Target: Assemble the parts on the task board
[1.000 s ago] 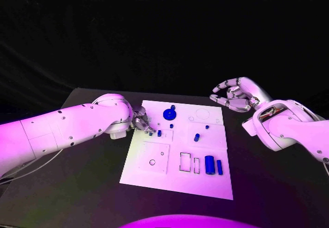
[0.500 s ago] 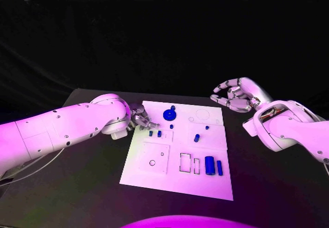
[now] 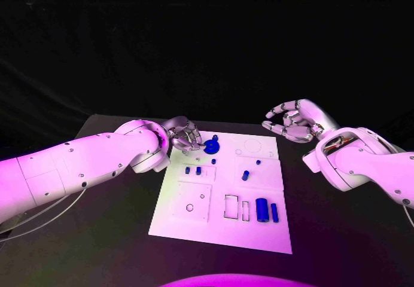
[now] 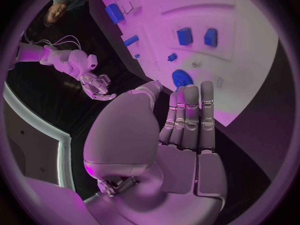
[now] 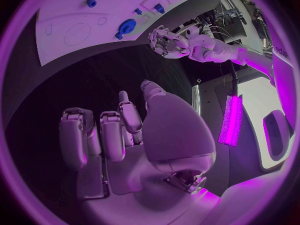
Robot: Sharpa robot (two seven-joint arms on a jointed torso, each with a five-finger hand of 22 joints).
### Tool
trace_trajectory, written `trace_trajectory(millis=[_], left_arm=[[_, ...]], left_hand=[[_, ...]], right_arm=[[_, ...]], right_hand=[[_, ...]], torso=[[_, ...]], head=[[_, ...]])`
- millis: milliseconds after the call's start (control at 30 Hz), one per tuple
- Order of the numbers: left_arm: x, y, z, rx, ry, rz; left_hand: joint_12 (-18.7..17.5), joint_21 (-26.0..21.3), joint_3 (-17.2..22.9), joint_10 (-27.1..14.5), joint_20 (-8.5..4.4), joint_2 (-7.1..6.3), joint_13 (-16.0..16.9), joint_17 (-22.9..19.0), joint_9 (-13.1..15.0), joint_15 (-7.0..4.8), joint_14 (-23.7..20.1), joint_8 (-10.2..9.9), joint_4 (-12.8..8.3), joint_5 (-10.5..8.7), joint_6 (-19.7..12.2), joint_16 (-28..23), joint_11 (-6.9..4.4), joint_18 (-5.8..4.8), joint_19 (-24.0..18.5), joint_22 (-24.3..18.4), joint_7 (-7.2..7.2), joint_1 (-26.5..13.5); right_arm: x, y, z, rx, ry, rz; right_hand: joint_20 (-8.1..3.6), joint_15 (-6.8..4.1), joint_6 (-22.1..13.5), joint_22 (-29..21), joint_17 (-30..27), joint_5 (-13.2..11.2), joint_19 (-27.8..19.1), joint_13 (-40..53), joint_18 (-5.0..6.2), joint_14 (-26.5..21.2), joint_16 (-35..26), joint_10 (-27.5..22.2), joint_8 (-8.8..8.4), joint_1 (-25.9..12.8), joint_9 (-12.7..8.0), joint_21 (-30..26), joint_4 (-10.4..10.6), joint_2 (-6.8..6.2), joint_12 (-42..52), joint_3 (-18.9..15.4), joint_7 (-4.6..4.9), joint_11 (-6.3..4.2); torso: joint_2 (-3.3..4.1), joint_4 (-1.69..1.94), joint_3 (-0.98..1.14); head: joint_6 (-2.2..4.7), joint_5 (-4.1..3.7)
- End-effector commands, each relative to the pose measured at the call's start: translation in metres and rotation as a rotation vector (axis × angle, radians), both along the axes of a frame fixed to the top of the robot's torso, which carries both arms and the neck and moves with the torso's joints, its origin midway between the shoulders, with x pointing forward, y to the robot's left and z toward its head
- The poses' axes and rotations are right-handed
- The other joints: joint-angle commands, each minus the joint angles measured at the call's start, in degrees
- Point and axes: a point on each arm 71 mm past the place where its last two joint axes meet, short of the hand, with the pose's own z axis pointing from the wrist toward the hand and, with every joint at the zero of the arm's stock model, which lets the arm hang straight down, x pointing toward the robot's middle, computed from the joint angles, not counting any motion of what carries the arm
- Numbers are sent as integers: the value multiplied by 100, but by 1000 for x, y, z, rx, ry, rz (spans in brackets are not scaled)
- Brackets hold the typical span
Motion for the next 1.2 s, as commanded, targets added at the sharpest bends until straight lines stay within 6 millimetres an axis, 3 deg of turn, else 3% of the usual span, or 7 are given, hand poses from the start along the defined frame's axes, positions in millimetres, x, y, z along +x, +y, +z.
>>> trace_trajectory(millis=[33,200,367,467,500,700,1200], left_arm=[[-1,-15,17,-51,-250,-119],[1,-28,13,38,-326,-187],[2,-37,3,130,-337,-242],[2,-42,-4,177,-322,-273],[2,-44,-6,191,-317,-282],[2,-51,-17,252,-287,-312],[-1,-60,-28,310,-228,-355]], left_hand=[[-238,-68,266,45,40,-226,-305,-121,-234,28,-41,-155,11,-20,132,48,36,113,18,-31,46,271],[-428,12,528,179,9,-304,-601,-217,-447,0,121,-259,-58,-36,290,237,11,124,156,27,9,493],[-774,240,830,248,-37,-443,-986,157,-720,-33,564,-454,-172,-30,484,792,-17,120,253,207,-34,585],[-927,376,787,188,-31,-538,-1114,308,-806,-20,724,-549,-137,-44,479,996,12,99,351,339,-30,431],[-1027,444,518,79,-14,-563,-1178,236,-862,16,704,-643,-82,-79,372,1007,44,79,417,423,9,202],[-1168,722,159,91,14,-473,-1338,159,-968,28,781,-738,-52,-44,462,1129,56,26,711,759,11,223],[-1400,980,319,275,-4,-424,-1573,202,-1134,0,953,-933,-57,-22,710,1353,36,-27,935,1071,-45,477]], right_arm=[[0,2,0,-1,3,6],[0,3,-1,-3,12,11],[0,5,-2,-4,16,14],[0,5,-1,-3,15,14],[0,5,-1,-3,15,14],[0,6,-1,-2,13,15],[1,7,-1,-1,9,16]], right_hand=[[-48,-35,-1,964,374,25,115,-25,38,322,-41,-56,32,-33,-10,-37,-3,15,-47,49,-16,-6],[-50,-37,-1,964,380,48,115,-56,38,324,-42,-82,36,-9,-12,-40,-8,18,-79,75,-18,-9],[-51,-38,-2,958,376,59,110,-62,40,323,-45,-86,37,-2,-13,-49,-9,17,-84,83,-18,-9],[-51,-39,-3,951,361,68,104,-83,42,319,-53,-103,37,3,-14,-59,-8,17,-105,90,-18,-9],[-52,-39,-3,945,358,69,99,-94,45,319,-55,-112,37,-2,-14,-67,-4,18,-115,92,-17,-9],[-52,-38,-9,920,326,69,76,-210,54,310,-72,-211,37,-15,-17,-103,4,16,-226,97,-15,-7],[-67,-54,-36,661,-45,71,-140,-944,145,208,-301,-703,58,-58,-36,-488,2,-27,-939,206,-23,-20]], torso=[[10,-16,-6],[7,-3,-1],[11,-11,-5],[6,-6,1],[5,-4,2],[8,-3,-5],[-3,7,-1]], head=[[5,-13],[6,-35],[0,-37],[-6,-45],[-8,-49],[-17,-73],[-29,-89]])
